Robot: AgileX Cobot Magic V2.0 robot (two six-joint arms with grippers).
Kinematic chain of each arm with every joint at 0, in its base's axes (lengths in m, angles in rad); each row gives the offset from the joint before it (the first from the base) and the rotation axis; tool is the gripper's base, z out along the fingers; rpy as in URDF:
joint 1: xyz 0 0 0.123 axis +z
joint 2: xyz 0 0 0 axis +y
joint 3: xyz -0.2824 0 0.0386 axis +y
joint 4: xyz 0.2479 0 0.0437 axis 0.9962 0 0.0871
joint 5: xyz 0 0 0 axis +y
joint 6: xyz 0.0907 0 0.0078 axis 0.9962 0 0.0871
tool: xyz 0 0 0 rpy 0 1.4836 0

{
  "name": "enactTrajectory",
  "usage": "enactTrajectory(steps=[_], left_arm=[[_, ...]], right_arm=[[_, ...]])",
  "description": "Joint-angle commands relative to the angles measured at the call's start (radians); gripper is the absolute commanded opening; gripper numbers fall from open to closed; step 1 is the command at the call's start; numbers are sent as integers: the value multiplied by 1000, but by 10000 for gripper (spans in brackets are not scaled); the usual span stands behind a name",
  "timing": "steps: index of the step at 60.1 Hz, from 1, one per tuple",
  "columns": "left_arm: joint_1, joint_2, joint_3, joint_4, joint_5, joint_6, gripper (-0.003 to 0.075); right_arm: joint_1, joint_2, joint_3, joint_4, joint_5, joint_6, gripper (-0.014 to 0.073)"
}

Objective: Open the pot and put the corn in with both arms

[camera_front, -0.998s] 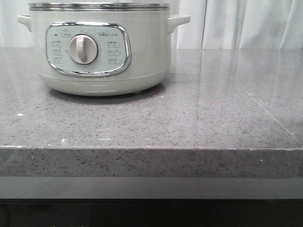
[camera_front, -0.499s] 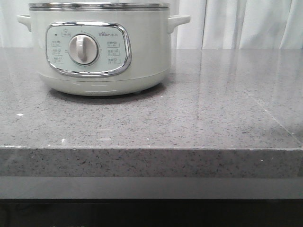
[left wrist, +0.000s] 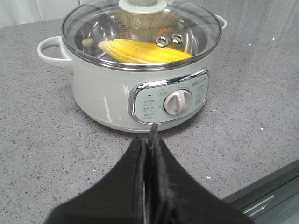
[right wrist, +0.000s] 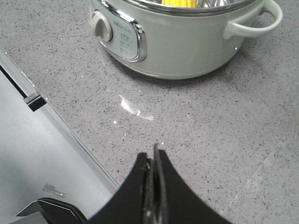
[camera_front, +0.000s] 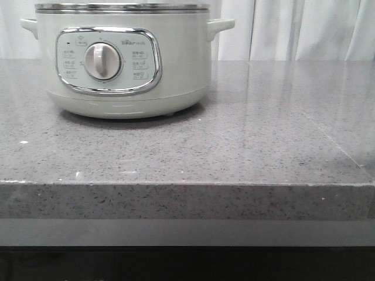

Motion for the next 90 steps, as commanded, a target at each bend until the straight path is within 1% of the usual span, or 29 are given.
enactTrajectory(steps=[1, 5, 12, 21, 26, 35, 39, 42, 63, 90], left_arm=[[24, -43, 13, 3, -134, -2, -20], [58, -101, 72, 5, -207, -2, -20], [136, -209, 222, 3, -337, -2, -20], [256, -389, 475, -10, -542, -2, -20], [295, -461, 575, -21, -627, -2, -20], [325, -545, 718, -25, -763, -2, -20], [335, -566, 709, -25, -706, -2, -20], [344, -591, 714, -25, -713, -2, -20], [405, -589, 714, -56, -708, -2, -20], [404, -587, 714, -56, -708, -2, -20]], right_arm=[[-6, -13, -28, 8, -53, -1, -68], [-6, -13, -28, 8, -53, -1, -68], [-6, -13, -28, 8, -53, -1, -68], [-6, -13, -28, 8, -53, -1, -68], [-6, -13, -28, 8, -53, -1, -68], [-6, -13, -28, 8, -53, -1, -68], [-6, -13, -28, 8, -53, -1, -68], [-6, -13, -28, 8, -53, -1, -68], [-6, -13, -28, 8, -48, -1, -68], [-6, -13, -28, 8, -47, -1, -68]])
